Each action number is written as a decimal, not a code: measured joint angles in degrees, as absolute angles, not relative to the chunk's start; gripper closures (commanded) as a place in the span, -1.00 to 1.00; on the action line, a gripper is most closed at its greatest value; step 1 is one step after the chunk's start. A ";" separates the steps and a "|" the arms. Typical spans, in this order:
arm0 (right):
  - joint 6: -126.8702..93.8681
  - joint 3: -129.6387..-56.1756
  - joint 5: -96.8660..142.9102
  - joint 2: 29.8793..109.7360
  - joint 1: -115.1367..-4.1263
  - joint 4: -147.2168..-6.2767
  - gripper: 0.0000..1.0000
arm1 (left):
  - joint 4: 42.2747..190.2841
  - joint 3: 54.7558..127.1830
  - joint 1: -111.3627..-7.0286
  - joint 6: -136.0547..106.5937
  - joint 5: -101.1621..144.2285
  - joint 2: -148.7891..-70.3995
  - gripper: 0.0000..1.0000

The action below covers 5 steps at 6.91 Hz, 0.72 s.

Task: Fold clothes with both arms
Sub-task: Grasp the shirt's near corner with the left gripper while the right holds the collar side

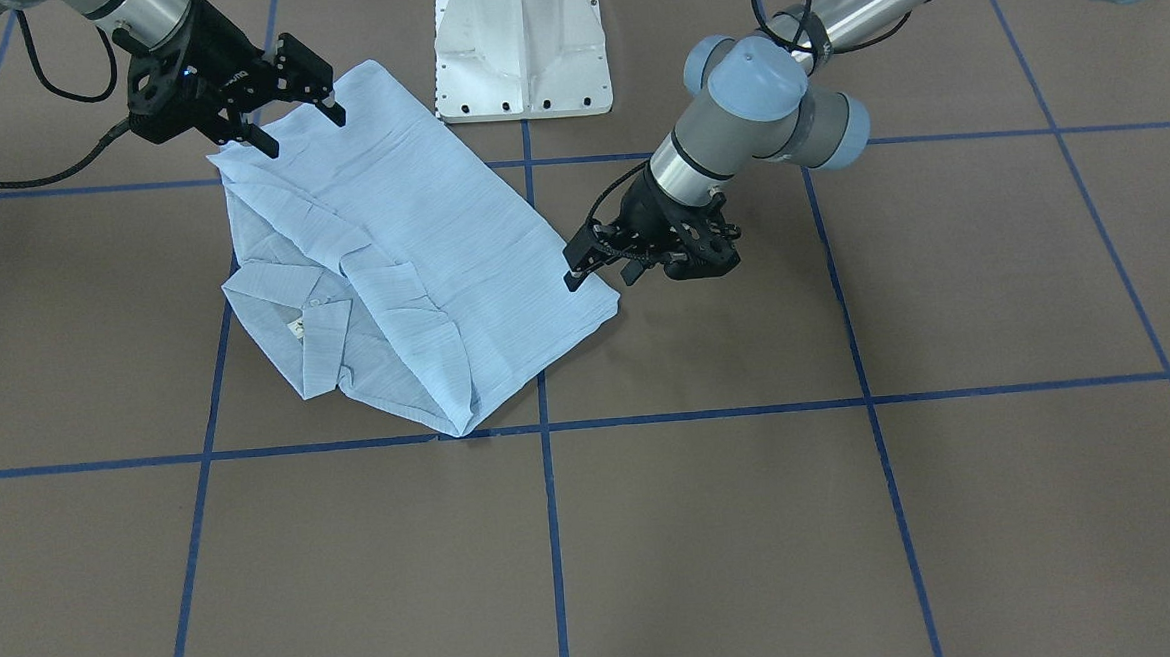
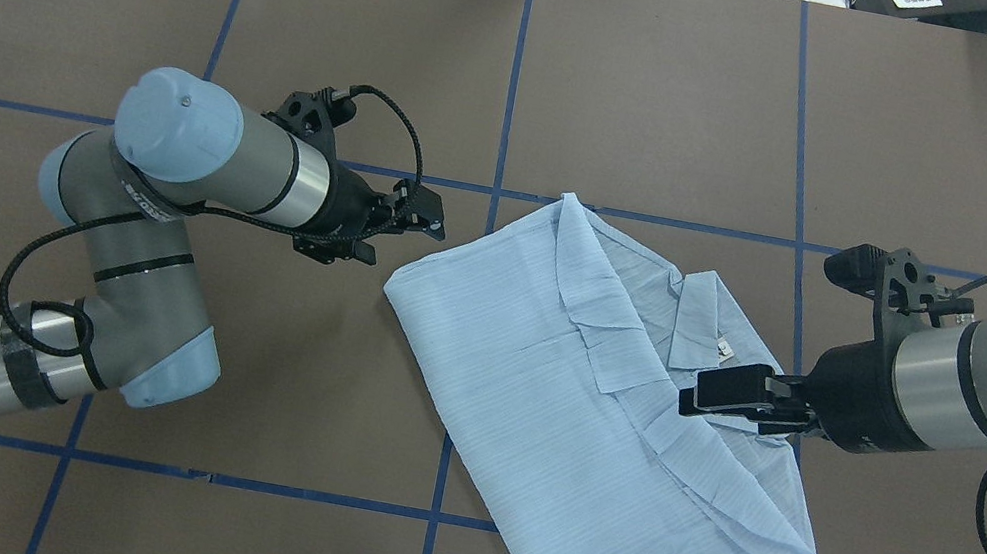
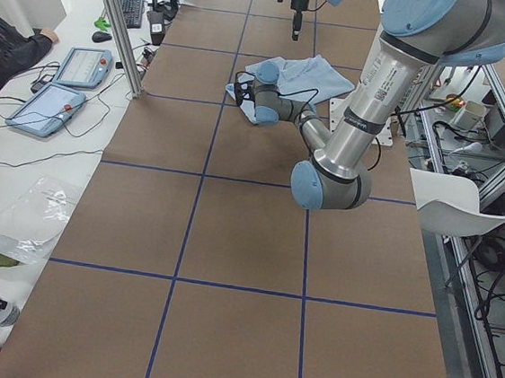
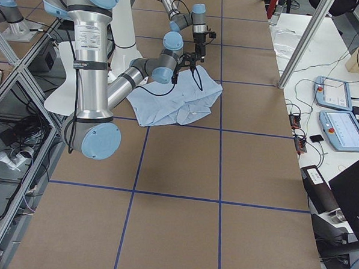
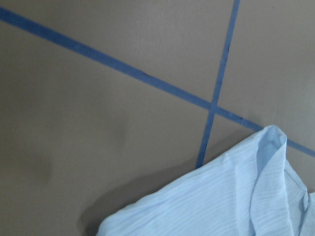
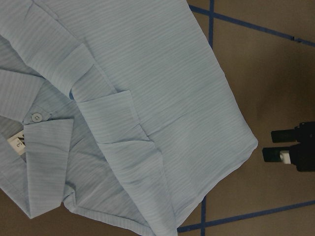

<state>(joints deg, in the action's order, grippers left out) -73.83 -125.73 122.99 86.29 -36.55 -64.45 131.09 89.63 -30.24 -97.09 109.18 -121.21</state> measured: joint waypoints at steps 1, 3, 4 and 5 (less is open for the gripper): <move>-73.83 -125.24 122.97 86.01 -36.64 -64.41 -1.00 | 130.65 88.50 -28.85 -97.21 107.72 -121.36 -0.77; -73.83 -124.88 122.96 85.89 -36.81 -64.32 -1.00 | 130.53 86.58 -28.04 -97.27 106.31 -121.65 -0.38; -73.83 -124.84 122.96 85.87 -36.87 -64.28 -1.00 | 130.52 86.38 -27.99 -97.42 106.15 -121.65 0.19; -73.83 -124.79 122.96 85.87 -36.89 -64.26 -1.00 | 130.52 86.36 -27.98 -97.66 106.11 -121.65 0.64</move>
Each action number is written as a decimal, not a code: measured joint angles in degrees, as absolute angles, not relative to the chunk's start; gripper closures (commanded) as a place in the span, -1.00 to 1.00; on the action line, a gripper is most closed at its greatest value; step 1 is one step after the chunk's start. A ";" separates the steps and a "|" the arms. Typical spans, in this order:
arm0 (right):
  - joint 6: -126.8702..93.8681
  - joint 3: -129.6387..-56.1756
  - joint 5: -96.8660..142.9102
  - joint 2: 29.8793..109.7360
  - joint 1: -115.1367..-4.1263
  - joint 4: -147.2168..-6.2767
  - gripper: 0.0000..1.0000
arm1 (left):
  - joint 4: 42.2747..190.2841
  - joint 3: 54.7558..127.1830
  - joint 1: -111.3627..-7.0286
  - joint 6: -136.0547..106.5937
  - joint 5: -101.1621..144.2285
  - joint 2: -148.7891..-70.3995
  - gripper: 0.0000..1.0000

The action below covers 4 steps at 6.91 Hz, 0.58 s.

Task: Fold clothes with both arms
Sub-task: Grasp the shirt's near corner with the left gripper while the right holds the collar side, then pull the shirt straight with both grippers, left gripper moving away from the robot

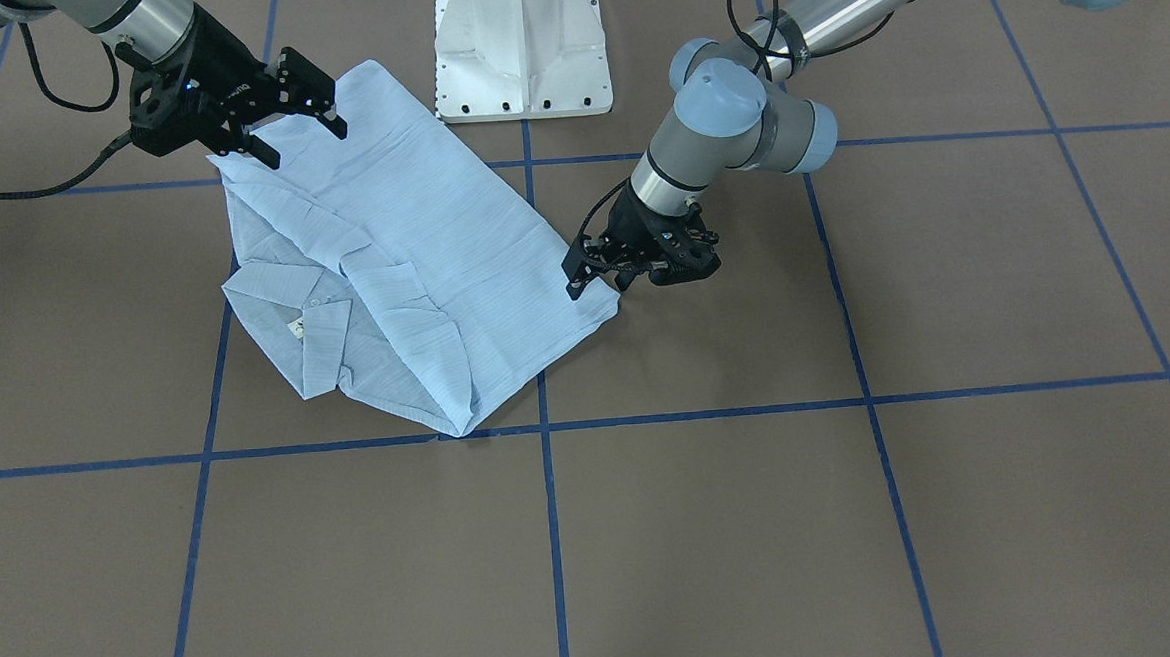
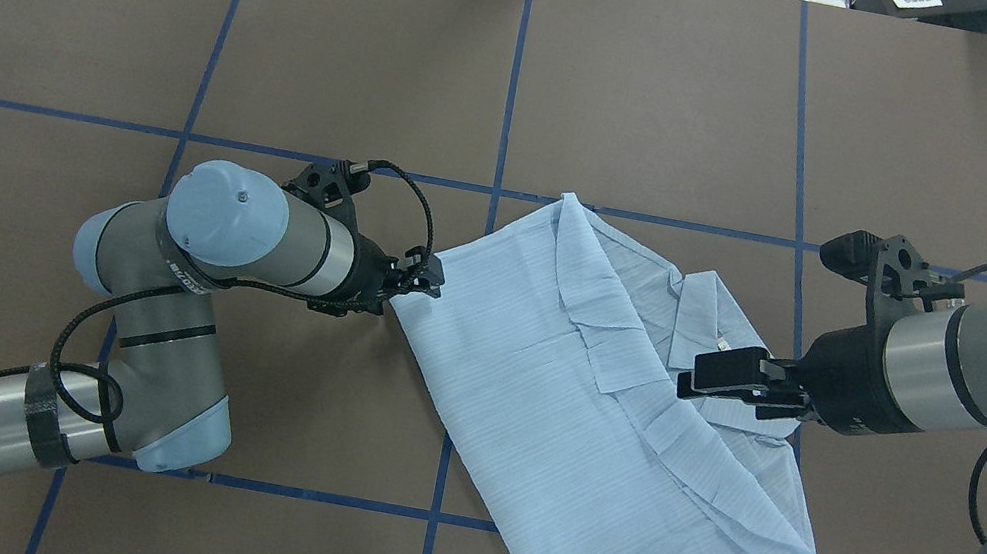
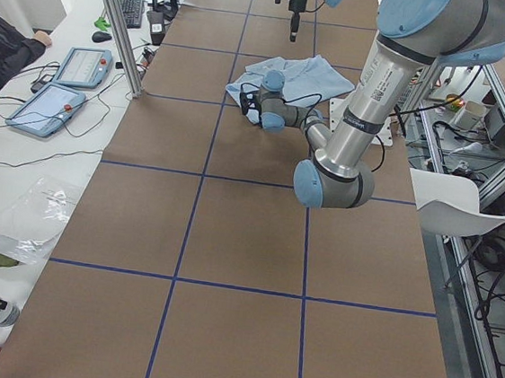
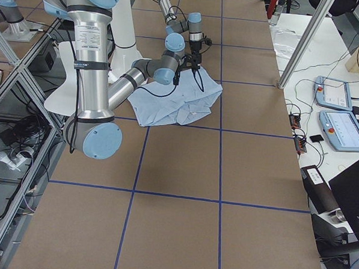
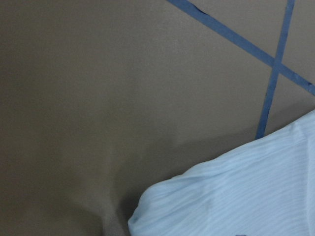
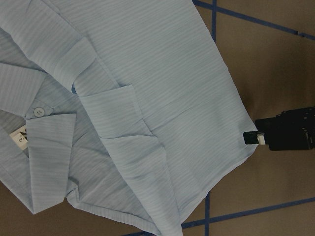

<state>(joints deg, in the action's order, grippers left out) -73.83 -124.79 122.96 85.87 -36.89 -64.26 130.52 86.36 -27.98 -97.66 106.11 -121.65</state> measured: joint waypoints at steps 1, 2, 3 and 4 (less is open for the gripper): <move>-73.83 -124.75 122.96 85.87 -36.94 -64.25 -1.00 | 130.52 86.40 -27.98 -97.74 106.09 -121.65 1.00; -73.83 -124.73 122.92 85.87 -36.97 -64.25 -1.00 | 130.52 86.48 -27.98 -97.77 106.10 -121.66 1.00; -73.83 -124.66 122.84 85.87 -36.99 -64.25 -1.00 | 130.49 86.61 -28.07 -97.85 106.21 -121.67 1.00; -73.83 -124.55 122.80 85.87 -37.07 -64.25 -1.00 | 130.46 87.06 -28.28 -97.94 106.35 -121.61 1.00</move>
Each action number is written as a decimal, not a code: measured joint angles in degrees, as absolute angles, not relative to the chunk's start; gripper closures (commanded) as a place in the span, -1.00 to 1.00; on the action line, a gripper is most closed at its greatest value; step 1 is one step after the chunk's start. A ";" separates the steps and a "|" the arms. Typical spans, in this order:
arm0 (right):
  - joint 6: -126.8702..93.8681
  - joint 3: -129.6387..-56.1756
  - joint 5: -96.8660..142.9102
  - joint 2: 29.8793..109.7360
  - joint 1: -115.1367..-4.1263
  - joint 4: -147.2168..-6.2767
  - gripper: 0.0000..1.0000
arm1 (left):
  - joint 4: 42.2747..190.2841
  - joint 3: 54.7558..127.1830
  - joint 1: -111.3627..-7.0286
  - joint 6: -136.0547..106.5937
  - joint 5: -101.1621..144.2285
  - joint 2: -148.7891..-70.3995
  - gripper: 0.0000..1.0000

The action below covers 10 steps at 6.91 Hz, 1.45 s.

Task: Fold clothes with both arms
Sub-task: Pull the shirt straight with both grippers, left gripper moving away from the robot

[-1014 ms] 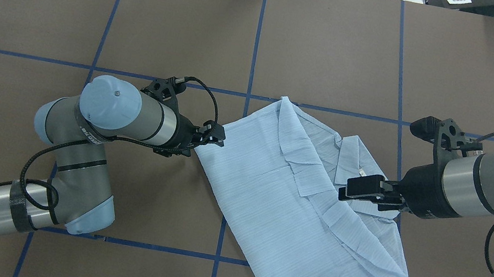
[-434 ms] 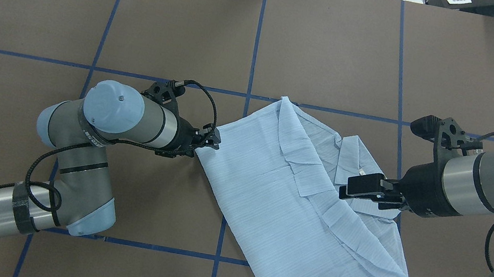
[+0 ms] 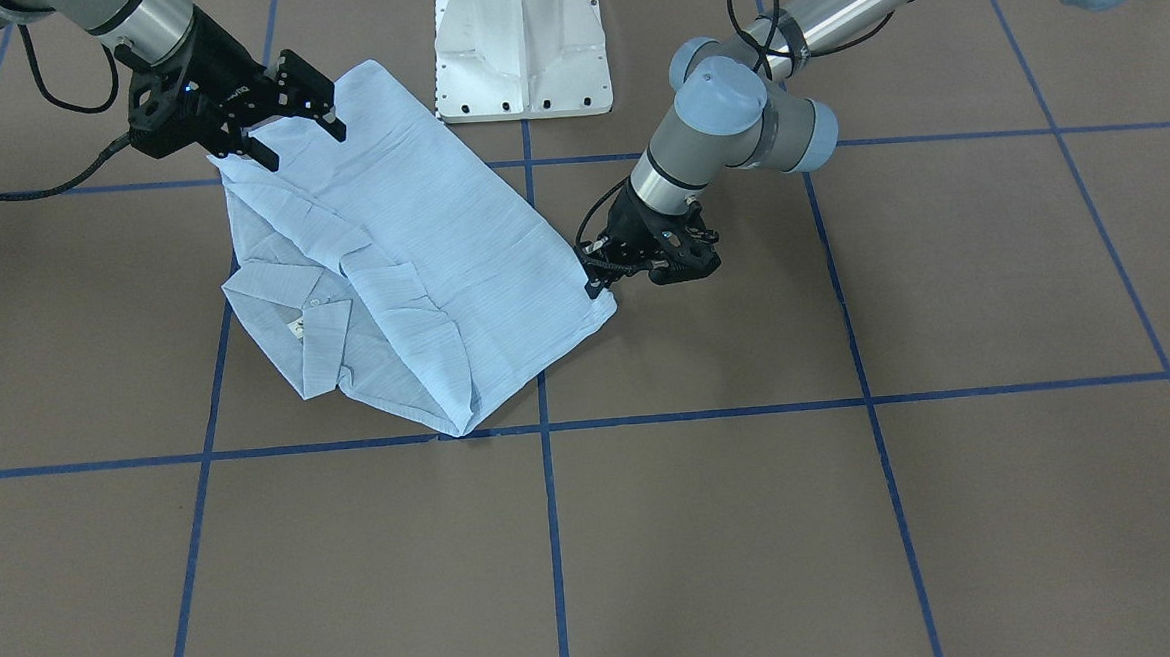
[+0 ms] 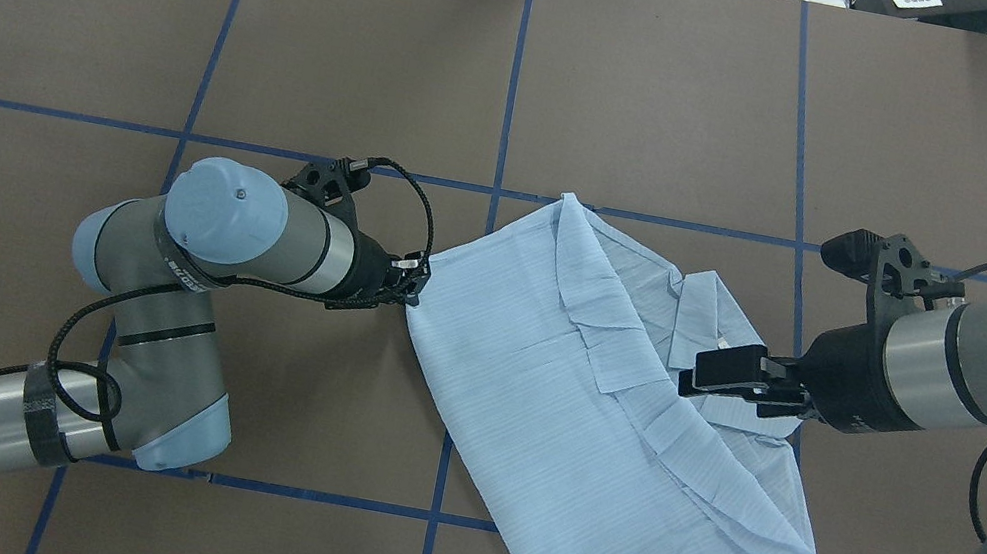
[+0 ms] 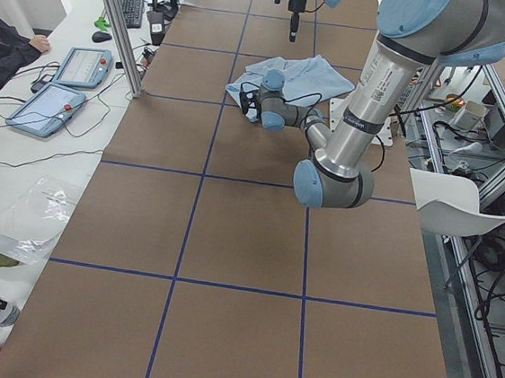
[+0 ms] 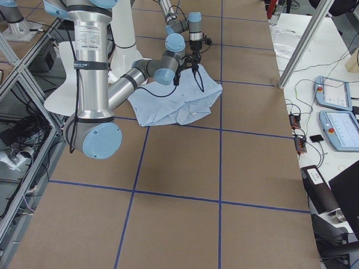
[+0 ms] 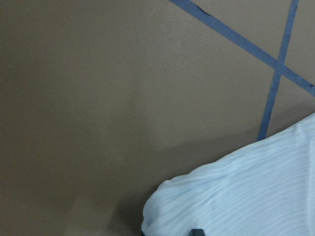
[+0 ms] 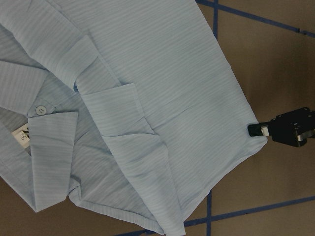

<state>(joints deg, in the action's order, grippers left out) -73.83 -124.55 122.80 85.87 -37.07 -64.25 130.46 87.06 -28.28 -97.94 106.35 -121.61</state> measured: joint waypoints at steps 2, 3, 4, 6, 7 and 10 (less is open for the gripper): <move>-73.77 -124.46 122.77 85.87 -37.32 -64.19 -1.00 | 130.31 87.66 -30.67 -97.78 106.49 -121.50 1.00; -73.77 -124.45 122.72 85.87 -37.49 -64.17 -1.00 | 130.22 87.03 -33.16 -97.41 106.51 -121.58 1.00; -73.80 -124.45 122.71 85.84 -37.72 -64.16 -1.00 | 130.25 85.35 -35.68 -96.51 106.46 -122.19 1.00; -73.82 -124.44 122.28 85.37 -38.07 -64.16 -1.00 | 131.00 76.81 -40.07 -93.00 106.21 -127.26 1.00; -73.83 -124.42 121.91 84.92 -38.10 -64.16 -1.00 | 133.24 70.55 -41.70 -91.64 105.45 -131.04 1.00; -73.83 -124.42 119.75 84.02 -38.07 -64.16 -1.00 | 143.74 55.48 -44.04 -90.01 100.27 -139.10 1.00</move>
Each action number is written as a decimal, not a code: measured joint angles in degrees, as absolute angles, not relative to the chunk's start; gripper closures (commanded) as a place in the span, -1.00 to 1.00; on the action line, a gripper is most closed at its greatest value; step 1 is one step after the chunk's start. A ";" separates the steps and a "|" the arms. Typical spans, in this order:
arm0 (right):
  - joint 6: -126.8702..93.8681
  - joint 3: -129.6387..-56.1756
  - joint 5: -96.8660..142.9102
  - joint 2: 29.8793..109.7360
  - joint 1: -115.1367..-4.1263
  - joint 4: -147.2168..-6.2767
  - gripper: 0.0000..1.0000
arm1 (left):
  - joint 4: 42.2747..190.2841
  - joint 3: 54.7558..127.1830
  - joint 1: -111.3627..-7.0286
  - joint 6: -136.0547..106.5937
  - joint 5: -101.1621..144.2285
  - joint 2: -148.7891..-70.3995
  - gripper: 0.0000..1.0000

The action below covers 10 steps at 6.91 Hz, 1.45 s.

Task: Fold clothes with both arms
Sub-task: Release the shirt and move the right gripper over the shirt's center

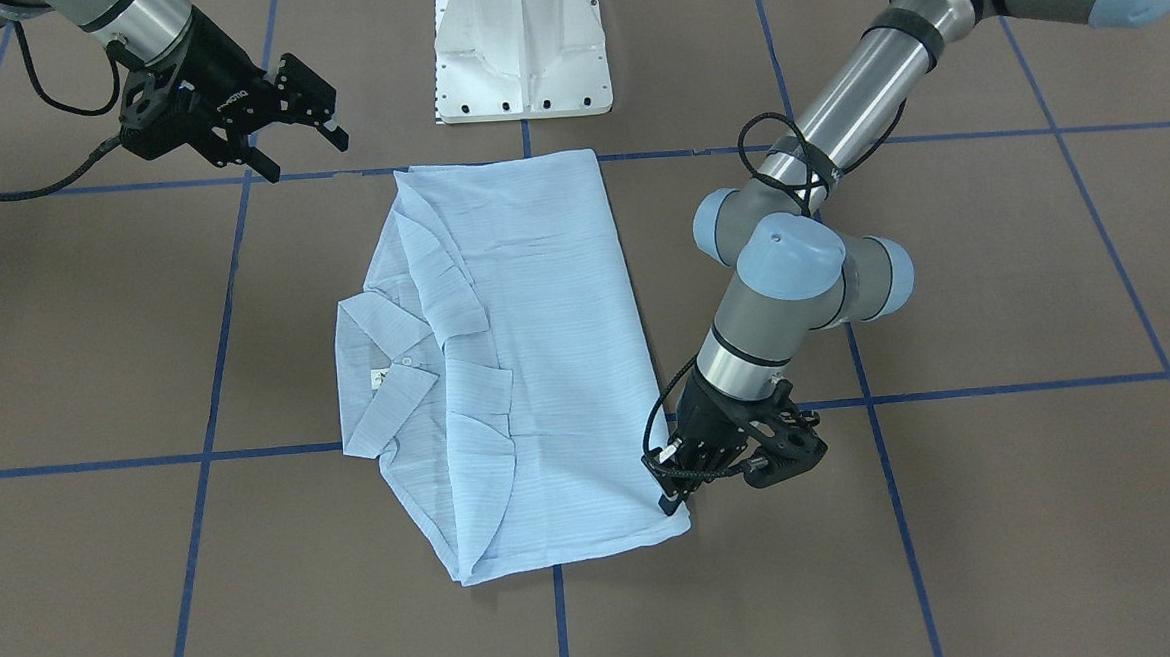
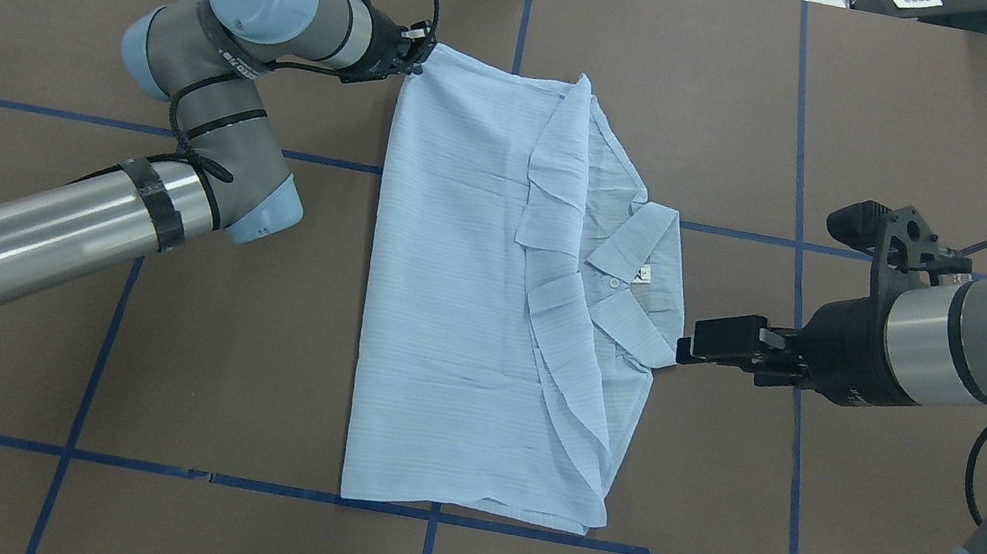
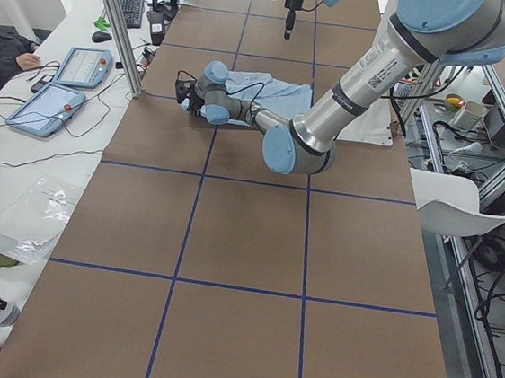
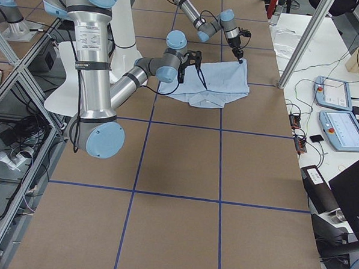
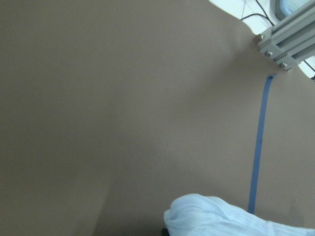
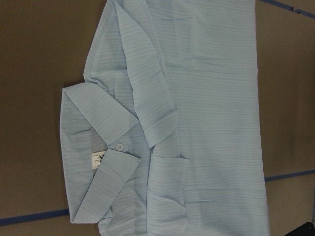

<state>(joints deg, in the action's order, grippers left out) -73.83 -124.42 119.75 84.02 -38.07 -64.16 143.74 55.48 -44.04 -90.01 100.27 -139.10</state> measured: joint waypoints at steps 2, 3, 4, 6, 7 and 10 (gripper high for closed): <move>-73.73 -124.01 118.65 83.85 -37.97 -64.16 -1.00 | 146.07 52.37 -44.50 -88.74 97.87 -140.75 -0.38; -73.63 -123.49 117.80 83.47 -37.93 -64.18 -1.00 | 146.53 52.01 -44.53 -88.63 97.59 -141.07 -0.99; -73.56 -122.44 116.83 82.59 -37.81 -64.26 -1.00 | 146.70 51.98 -44.54 -88.54 97.55 -141.21 -1.00; -73.37 -119.15 115.37 79.16 -37.31 -64.77 -1.00 | 146.57 52.84 -44.82 -86.25 98.96 -141.09 -1.00; -73.21 -117.58 114.47 77.14 -36.35 -65.55 -1.00 | 145.82 55.15 -45.31 -84.40 102.02 -139.85 -1.00; -71.72 -115.29 103.72 68.49 -27.79 -77.86 -1.00 | 137.19 73.49 -46.48 -81.94 109.63 -128.94 -1.00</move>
